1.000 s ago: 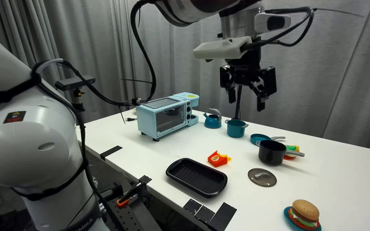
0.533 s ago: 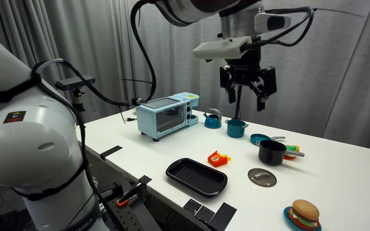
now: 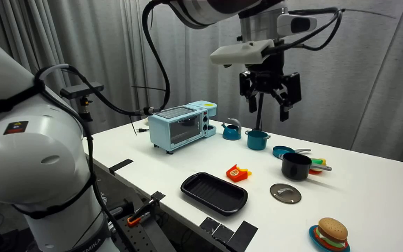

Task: Put the lid on the black pot

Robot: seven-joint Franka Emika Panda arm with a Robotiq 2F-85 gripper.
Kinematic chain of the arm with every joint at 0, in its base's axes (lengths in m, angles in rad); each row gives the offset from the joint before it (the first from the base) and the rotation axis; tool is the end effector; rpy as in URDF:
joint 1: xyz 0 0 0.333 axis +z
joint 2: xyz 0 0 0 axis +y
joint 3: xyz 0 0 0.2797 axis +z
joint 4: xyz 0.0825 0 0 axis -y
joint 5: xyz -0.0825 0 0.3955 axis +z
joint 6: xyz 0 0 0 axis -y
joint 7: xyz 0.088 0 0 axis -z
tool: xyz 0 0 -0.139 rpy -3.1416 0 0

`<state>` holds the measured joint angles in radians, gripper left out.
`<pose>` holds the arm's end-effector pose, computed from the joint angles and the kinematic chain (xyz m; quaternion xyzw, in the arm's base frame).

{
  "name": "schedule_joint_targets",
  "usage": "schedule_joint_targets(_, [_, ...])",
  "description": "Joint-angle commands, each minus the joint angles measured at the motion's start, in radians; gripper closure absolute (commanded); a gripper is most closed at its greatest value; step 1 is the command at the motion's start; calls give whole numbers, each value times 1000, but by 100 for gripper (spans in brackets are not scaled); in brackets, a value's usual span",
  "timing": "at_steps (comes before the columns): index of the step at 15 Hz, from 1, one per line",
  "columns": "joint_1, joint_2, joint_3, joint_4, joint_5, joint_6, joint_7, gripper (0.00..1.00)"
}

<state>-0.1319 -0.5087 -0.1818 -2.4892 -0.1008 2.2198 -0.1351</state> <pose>0.4279 -0.1421 0.4177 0.9915 -0.0570 0.1142 0.0243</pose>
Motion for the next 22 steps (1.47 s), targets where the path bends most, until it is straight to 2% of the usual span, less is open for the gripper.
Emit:
schedule_joint_targets(1, [-3, 8, 10, 4, 5, 7, 1, 0])
schedule_joint_targets(5, [14, 66, 40, 26, 14, 18, 34, 0])
schedule_joint_targets(12, [39, 268, 98, 141, 20, 16, 104, 0])
schedule_joint_targets(17, [39, 452, 94, 280, 41, 33, 107, 0])
schedule_joint_targets(22, [32, 615, 92, 378, 79, 105, 98, 0])
